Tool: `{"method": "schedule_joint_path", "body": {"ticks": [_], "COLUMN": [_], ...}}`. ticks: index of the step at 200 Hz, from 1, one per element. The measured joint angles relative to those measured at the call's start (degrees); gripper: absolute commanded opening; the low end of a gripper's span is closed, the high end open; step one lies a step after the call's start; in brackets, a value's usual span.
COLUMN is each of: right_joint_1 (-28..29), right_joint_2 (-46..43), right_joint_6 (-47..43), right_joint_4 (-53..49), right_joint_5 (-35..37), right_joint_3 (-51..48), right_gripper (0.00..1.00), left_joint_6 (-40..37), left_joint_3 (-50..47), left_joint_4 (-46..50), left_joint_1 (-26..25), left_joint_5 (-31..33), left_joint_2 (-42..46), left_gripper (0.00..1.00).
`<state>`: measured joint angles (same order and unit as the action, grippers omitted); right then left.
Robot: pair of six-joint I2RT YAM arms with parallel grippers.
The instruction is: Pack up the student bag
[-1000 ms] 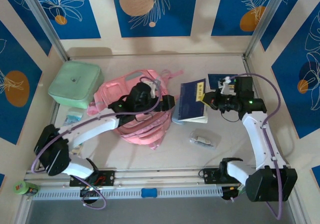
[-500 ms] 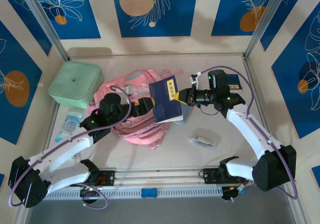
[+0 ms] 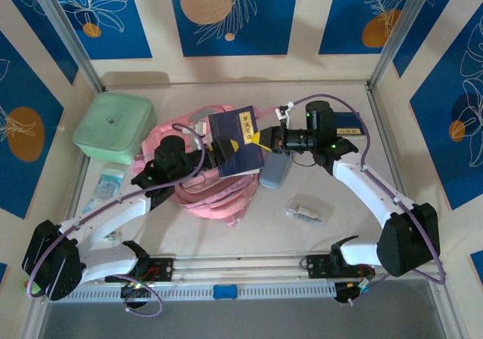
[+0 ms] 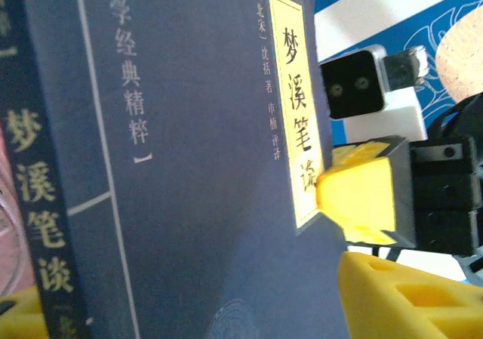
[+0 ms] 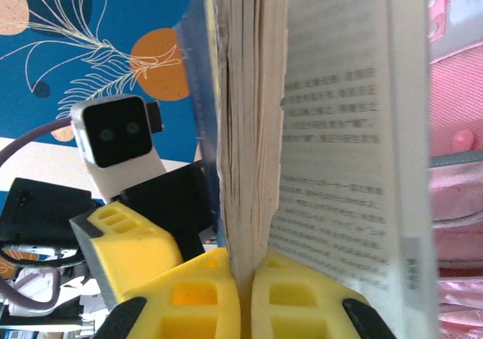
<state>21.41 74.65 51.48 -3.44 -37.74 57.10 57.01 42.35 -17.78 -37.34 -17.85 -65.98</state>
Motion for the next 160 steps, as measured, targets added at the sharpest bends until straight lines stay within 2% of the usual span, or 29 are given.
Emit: {"method": "schedule_joint_path", "body": {"ticks": [18, 58, 69, 90, 96, 105, 128, 160], "right_joint_1": [0.0, 0.0, 0.0, -0.13, -0.35, -0.7, -1.38, 0.7], "right_joint_2": [0.7, 2.14, 2.19, 2.19, 2.1, 1.88, 0.72, 0.57], "right_joint_6": [-0.31, -0.52, -0.94, -2.6, -3.02, -3.28, -4.15, -2.75], "right_joint_4": [0.15, 1.25, 0.9, -0.28, -0.5, -0.63, -0.46, 2.38], "right_joint_5": [-0.02, -0.26, -0.17, 0.24, 0.22, 0.2, -0.72, -4.61], "right_joint_3": [0.0, -0.09, -0.09, -0.17, -0.31, -0.85, -3.63, -5.86], "right_gripper": [0.04, 0.17, 0.29, 0.75, 0.84, 0.92, 0.96, 0.95], "left_joint_6": [-0.13, 0.07, 0.11, -0.02, 0.0, 0.17, 1.25, 2.97], "left_joint_3": [0.02, 0.02, 0.13, 0.81, 0.92, 1.01, 1.14, 1.2], "left_joint_4": [0.0, 0.0, 0.2, 0.22, 0.22, 0.17, -0.31, -2.45], "left_joint_1": [0.0, 0.11, 0.11, 0.11, 0.11, 0.11, 0.17, 0.22], "left_joint_5": [0.04, 0.28, 0.28, 0.2, 0.2, 0.24, 0.02, -0.22], "left_joint_2": [0.0, 0.0, 0.0, 0.0, 0.0, -0.02, -0.5, -1.97], "left_gripper": [0.41, 0.16, 0.11, 0.06, 0.05, 0.05, 0.04, 0.04]}}
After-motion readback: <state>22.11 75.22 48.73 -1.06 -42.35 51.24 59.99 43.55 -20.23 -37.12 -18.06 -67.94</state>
